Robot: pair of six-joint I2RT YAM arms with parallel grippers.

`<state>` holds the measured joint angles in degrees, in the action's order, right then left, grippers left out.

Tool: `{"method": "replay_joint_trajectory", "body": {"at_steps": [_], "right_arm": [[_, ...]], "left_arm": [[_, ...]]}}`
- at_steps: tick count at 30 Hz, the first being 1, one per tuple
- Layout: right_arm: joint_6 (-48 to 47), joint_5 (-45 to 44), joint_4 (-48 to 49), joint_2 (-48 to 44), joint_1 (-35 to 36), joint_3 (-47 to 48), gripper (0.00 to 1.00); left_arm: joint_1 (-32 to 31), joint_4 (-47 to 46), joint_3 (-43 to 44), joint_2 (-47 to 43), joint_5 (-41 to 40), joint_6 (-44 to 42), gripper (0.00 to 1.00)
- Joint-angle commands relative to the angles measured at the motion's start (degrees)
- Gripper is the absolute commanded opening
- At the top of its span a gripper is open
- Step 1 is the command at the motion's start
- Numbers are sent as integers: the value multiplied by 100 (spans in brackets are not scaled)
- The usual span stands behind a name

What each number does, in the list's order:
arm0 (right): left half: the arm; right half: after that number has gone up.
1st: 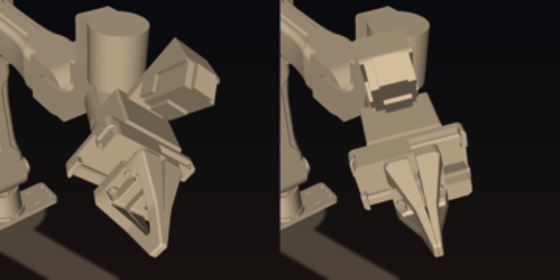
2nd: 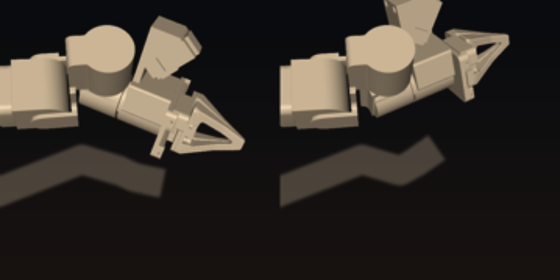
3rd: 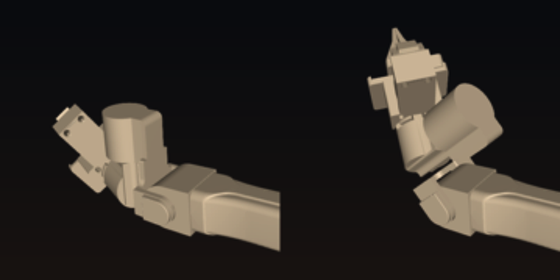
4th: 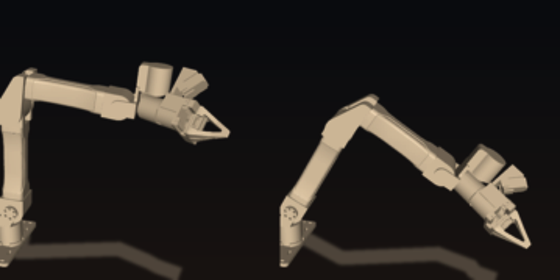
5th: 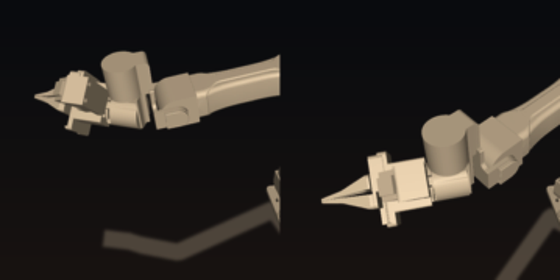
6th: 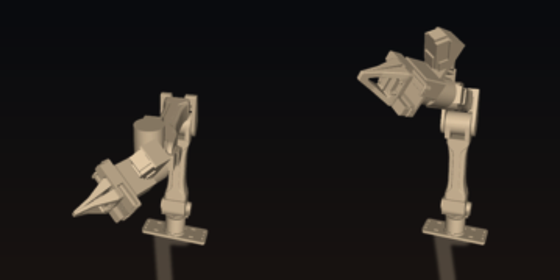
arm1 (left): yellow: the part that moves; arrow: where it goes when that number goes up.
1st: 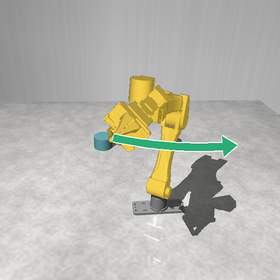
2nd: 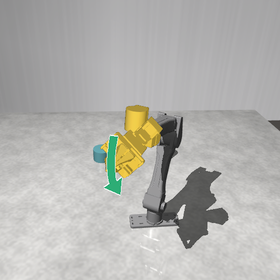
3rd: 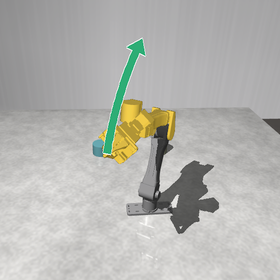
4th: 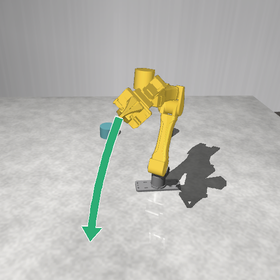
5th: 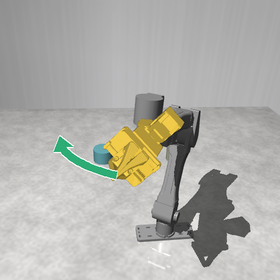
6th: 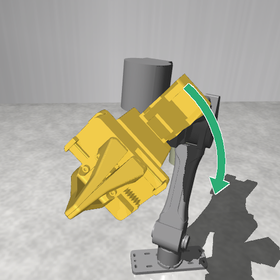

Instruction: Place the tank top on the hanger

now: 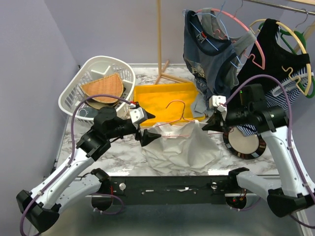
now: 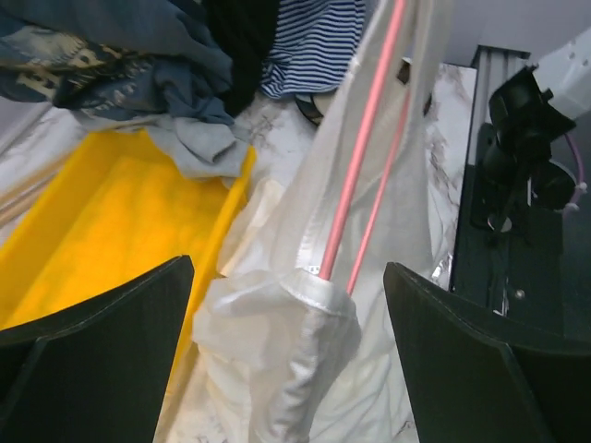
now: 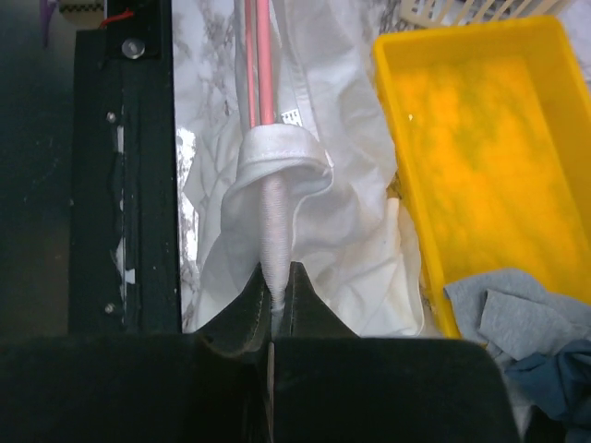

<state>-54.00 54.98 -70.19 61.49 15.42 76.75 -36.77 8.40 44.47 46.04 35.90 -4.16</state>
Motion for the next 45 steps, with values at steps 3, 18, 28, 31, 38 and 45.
{"method": "replay_joint_trajectory", "body": {"at_steps": [3, 18, 28, 31, 38, 45], "right_arm": [[1873, 461, 998, -428, -135, 393, 0], [3605, -461, 2167, -332, -434, 1298, 0], [4160, -893, 2634, -296, -531, 1703, 1], [4239, -937, 2721, -322, -566, 1624, 0], [4441, -972, 2932, -393, -654, 1413, 0], [4705, -1558, 3275, -314, -830, 1500, 1]], "left_arm": [[12, 405, 1728, 54, -1523, 555, 99], [-1922, 1269, 2445, 386, -3142, 2351, 99], [-3907, 93, 2892, 2549, -6155, 1129, 98], [-3978, -496, 3041, 3085, -6691, 1005, 91], [-4004, -1551, 3120, 3859, -7027, 873, 67], [-3996, -1439, 3753, 4229, -4813, 505, 46]]}}
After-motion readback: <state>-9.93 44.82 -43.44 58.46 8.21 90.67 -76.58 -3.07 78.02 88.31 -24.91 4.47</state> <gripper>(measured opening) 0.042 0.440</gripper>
